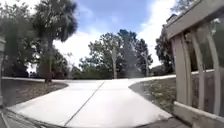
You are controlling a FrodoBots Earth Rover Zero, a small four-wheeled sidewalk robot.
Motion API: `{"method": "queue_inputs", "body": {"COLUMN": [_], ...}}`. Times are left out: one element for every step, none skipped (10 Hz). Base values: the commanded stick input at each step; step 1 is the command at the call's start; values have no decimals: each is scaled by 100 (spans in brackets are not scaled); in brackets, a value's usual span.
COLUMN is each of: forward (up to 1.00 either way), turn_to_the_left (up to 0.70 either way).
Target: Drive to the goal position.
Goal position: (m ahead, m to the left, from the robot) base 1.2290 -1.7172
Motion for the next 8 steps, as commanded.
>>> {"method": "queue_inputs", "body": {"forward": [0,0,0,0,0,0,0,0], "turn_to_the_left": [45,45,45,45,45,45,45,45]}}
